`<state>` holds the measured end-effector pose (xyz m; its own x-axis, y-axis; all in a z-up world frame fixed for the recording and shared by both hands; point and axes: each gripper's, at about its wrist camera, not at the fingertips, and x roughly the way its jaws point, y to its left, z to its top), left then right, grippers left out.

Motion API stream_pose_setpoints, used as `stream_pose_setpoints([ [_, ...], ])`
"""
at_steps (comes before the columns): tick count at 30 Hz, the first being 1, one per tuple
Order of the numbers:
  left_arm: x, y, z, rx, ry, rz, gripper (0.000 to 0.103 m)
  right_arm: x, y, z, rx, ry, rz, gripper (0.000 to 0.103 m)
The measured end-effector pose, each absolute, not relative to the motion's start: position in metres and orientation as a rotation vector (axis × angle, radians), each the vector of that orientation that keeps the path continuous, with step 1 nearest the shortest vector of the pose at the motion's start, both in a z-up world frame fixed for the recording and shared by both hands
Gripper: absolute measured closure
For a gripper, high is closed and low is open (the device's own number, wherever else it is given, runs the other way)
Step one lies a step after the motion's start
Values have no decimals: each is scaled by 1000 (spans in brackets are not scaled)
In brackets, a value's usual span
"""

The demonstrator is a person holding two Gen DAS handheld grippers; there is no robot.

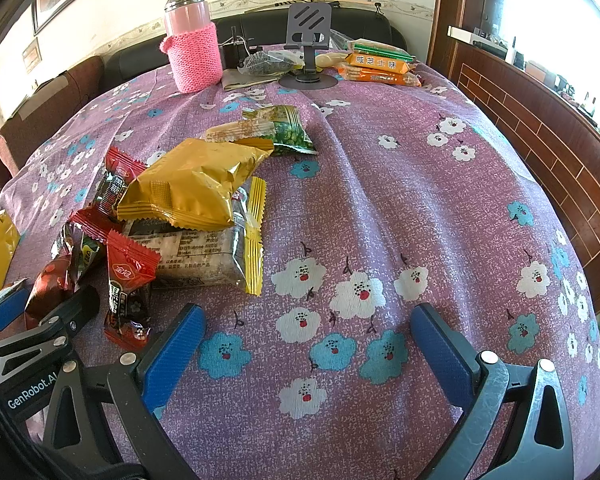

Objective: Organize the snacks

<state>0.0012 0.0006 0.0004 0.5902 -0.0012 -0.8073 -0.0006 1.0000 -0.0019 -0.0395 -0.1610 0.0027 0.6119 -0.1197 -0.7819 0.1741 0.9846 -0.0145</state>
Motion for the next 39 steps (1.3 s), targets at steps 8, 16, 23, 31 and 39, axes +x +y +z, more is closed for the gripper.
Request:
stream_pose_setpoints([
  [8, 1, 0, 0, -2, 939, 0, 0, -39, -161, 3, 65, 897, -169, 0],
  [16, 1, 1, 0, -1, 939, 0, 0, -40, -161, 3, 65, 897, -169, 0],
  [23, 1, 0, 0, -1, 939, 0, 0, -40, -161, 2, 65, 897, -169, 0],
  [31, 4, 1, 0, -3, 939, 2, 0, -39, -160, 2, 73, 893, -181, 0],
  [39, 4, 1, 0, -3, 939, 2, 0, -39, -161, 2, 73, 893, -181, 0],
])
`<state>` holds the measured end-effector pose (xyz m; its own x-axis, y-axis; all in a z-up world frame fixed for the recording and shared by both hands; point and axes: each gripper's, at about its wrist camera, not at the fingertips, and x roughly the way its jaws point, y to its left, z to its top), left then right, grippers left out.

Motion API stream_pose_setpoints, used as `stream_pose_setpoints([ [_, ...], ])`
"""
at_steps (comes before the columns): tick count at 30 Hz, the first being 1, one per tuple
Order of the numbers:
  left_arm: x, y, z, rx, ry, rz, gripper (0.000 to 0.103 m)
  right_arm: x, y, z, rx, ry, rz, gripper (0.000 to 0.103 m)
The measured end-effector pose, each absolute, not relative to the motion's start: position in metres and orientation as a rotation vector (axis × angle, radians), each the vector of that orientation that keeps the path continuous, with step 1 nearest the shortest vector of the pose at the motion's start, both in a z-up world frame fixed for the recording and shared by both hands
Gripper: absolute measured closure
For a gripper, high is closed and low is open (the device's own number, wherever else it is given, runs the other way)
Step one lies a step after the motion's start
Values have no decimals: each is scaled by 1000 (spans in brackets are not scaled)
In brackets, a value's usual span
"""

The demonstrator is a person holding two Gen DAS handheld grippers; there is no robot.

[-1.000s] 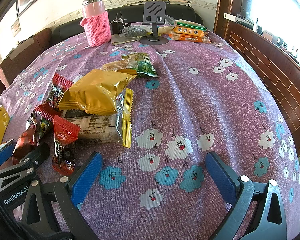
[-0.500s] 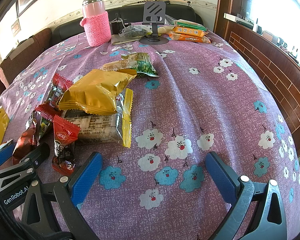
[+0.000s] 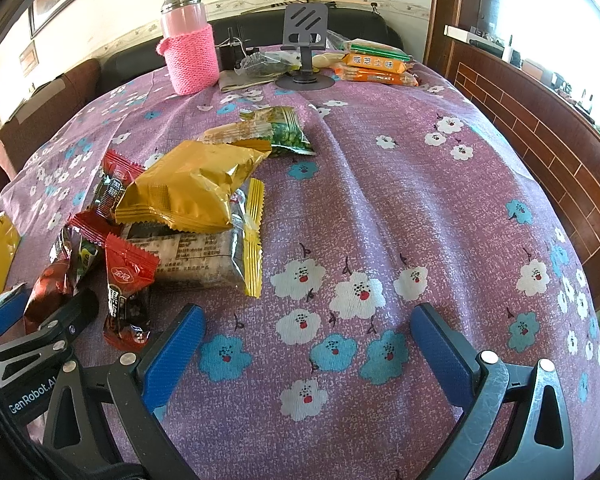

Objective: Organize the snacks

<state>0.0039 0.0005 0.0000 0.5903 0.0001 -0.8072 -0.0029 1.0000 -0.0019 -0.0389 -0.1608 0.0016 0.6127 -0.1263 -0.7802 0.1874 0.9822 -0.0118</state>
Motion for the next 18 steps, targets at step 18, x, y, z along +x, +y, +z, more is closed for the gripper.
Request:
stream_pose_setpoints([
  [18, 3, 1, 0, 10, 971, -24, 0, -39, -161, 1, 72, 894, -182, 0],
])
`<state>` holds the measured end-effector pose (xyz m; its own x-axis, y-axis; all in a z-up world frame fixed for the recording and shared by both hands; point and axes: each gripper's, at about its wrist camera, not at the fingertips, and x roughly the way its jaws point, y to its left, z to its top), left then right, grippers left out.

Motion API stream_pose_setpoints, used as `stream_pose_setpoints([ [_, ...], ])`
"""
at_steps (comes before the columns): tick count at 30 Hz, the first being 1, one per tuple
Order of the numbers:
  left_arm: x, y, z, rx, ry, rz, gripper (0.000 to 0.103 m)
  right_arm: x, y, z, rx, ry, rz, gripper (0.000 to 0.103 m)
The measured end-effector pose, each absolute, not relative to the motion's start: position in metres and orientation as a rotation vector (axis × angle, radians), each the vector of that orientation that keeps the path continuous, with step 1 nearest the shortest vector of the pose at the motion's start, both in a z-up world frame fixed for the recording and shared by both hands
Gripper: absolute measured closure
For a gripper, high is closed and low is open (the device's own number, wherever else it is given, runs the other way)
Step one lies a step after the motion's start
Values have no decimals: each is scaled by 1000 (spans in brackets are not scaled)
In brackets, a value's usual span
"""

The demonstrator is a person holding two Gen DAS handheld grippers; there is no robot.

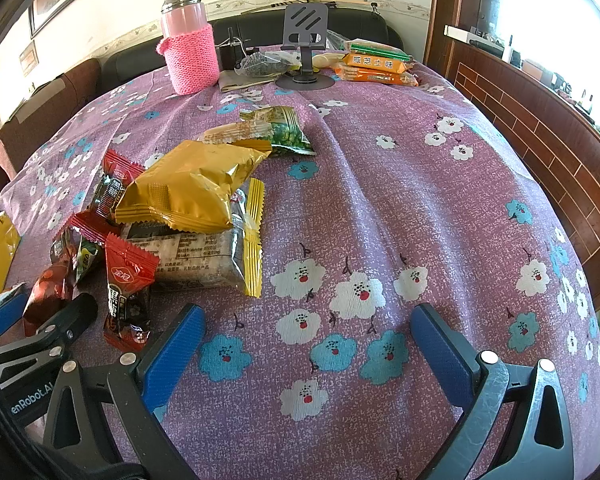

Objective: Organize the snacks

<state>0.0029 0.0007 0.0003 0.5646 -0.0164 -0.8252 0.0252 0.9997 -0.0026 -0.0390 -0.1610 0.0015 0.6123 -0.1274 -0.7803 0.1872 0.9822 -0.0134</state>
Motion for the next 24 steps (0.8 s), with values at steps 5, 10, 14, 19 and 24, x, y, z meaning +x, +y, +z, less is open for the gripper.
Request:
stream_pose_setpoints([
  [5, 1, 1, 0, 11, 967, -28, 0, -38, -160, 1, 73, 894, -181, 0],
  [10, -2, 2, 0, 10, 962, -28, 0, -37, -159, 2, 81, 893, -198, 0],
  [14, -4, 2, 0, 12, 960, -31, 0, -38, -160, 1, 86, 892, -208, 0],
  [19, -3, 2, 1, 16, 975, -31, 0, -35, -159, 0, 88, 890, -211, 0],
  [24, -11, 2, 2, 22, 995, -83, 0, -37, -160, 0, 88, 890, -211, 0],
])
